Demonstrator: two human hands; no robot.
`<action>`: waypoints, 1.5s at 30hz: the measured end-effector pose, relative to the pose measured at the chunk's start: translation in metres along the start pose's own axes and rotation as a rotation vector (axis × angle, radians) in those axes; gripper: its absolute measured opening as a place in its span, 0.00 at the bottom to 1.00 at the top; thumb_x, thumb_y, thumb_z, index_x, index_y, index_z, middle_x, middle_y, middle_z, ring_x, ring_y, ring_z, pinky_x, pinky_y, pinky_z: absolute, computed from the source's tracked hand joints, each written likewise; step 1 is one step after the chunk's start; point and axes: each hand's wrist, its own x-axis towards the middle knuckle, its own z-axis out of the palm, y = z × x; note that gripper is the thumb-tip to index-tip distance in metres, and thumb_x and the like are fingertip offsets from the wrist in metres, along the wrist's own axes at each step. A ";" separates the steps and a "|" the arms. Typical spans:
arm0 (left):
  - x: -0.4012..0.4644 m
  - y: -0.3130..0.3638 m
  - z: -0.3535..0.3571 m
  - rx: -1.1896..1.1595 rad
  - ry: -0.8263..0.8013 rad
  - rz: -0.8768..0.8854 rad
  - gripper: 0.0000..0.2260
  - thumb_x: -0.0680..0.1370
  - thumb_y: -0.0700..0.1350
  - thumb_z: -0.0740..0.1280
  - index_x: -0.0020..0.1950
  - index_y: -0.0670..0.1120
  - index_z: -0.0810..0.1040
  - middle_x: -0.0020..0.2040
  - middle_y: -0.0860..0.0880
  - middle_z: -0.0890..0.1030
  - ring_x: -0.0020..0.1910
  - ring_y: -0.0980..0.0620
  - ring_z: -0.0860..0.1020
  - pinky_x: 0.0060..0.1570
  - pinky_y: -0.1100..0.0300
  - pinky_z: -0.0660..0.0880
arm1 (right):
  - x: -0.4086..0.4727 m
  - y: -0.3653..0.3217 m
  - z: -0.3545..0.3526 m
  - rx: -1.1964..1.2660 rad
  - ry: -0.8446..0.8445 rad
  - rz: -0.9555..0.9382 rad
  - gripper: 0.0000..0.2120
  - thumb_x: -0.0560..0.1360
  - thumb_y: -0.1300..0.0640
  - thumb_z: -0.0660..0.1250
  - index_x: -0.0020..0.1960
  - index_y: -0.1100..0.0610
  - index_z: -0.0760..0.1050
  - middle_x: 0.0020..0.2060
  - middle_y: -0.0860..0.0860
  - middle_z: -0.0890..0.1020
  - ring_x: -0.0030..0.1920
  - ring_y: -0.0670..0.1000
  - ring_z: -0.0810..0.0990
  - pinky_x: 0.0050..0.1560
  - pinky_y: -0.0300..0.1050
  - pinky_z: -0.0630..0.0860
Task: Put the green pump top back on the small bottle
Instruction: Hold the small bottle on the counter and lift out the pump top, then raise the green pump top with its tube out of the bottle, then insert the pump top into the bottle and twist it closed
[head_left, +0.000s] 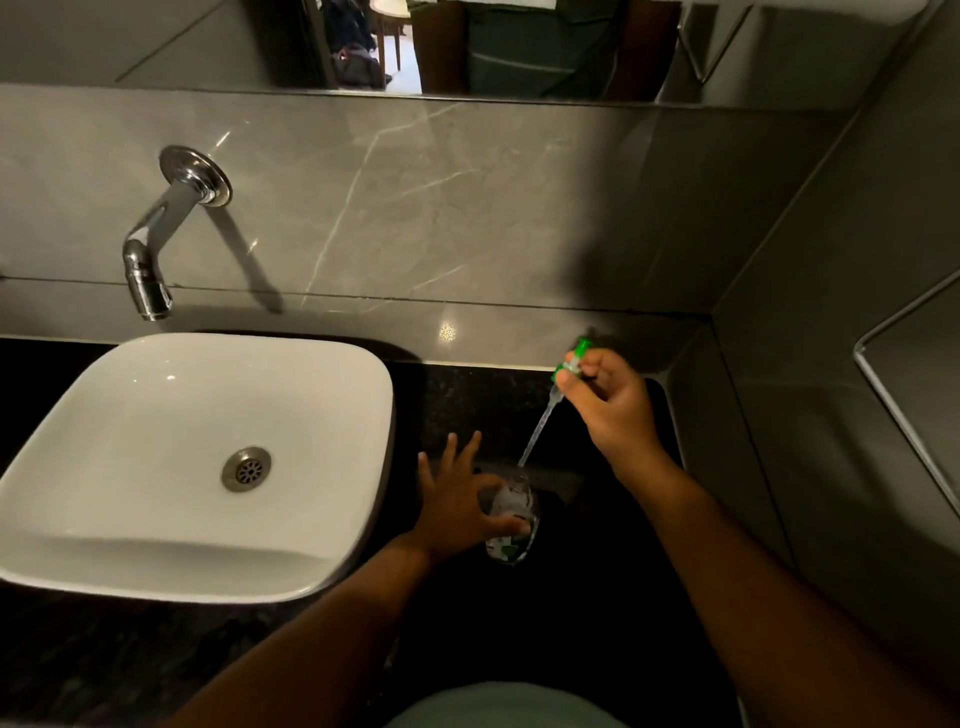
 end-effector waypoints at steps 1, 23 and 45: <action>0.000 0.001 0.000 0.005 -0.010 -0.007 0.33 0.60 0.79 0.63 0.55 0.60 0.80 0.80 0.53 0.47 0.72 0.56 0.32 0.56 0.50 0.16 | -0.001 0.000 0.002 -0.020 -0.018 -0.017 0.11 0.71 0.64 0.72 0.42 0.49 0.75 0.39 0.47 0.80 0.38 0.39 0.80 0.41 0.30 0.76; -0.005 0.006 0.015 -0.011 0.078 -0.038 0.31 0.61 0.75 0.64 0.58 0.62 0.78 0.78 0.54 0.57 0.73 0.61 0.38 0.62 0.48 0.21 | -0.076 0.086 0.014 -0.276 -0.187 0.188 0.26 0.67 0.56 0.76 0.63 0.51 0.71 0.59 0.47 0.76 0.60 0.45 0.75 0.60 0.39 0.72; -0.001 0.005 0.016 0.036 0.054 0.012 0.31 0.60 0.77 0.66 0.60 0.67 0.73 0.76 0.55 0.60 0.74 0.59 0.41 0.57 0.52 0.16 | -0.073 0.086 0.015 -0.272 -0.132 0.158 0.38 0.60 0.55 0.81 0.65 0.52 0.67 0.45 0.51 0.75 0.44 0.44 0.74 0.45 0.34 0.72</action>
